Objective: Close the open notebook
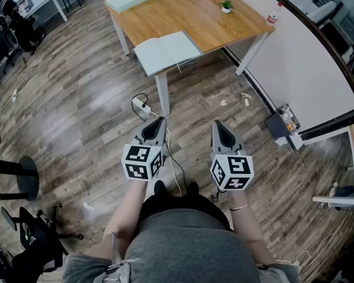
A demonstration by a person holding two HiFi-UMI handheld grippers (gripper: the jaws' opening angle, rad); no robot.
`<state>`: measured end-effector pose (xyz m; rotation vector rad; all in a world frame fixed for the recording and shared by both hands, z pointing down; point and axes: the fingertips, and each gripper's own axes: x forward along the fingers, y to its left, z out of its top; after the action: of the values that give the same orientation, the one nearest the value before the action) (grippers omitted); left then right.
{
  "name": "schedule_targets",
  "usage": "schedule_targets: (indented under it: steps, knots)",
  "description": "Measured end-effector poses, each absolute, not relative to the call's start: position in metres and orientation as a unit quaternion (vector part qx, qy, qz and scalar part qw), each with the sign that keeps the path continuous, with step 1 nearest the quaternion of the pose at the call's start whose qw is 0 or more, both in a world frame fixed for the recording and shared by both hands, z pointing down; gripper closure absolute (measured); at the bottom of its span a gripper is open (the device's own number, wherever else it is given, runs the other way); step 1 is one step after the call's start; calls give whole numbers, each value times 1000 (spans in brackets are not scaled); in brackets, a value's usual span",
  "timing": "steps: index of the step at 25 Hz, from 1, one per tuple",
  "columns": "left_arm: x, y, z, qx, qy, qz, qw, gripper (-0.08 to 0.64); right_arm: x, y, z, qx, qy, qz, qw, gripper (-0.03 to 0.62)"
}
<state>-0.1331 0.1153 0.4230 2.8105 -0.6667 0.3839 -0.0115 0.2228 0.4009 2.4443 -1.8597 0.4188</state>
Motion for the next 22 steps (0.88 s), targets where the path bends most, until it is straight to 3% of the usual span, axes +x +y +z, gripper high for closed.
schedule_targets:
  steps: [20, 22]
  knots:
    - [-109, 141, 431, 947, -265, 133, 125, 526, 24, 247, 412, 777, -611, 153, 8, 583]
    - [-105, 147, 431, 946, -270, 132, 123, 503, 29, 251, 413, 772, -615, 159, 2, 548]
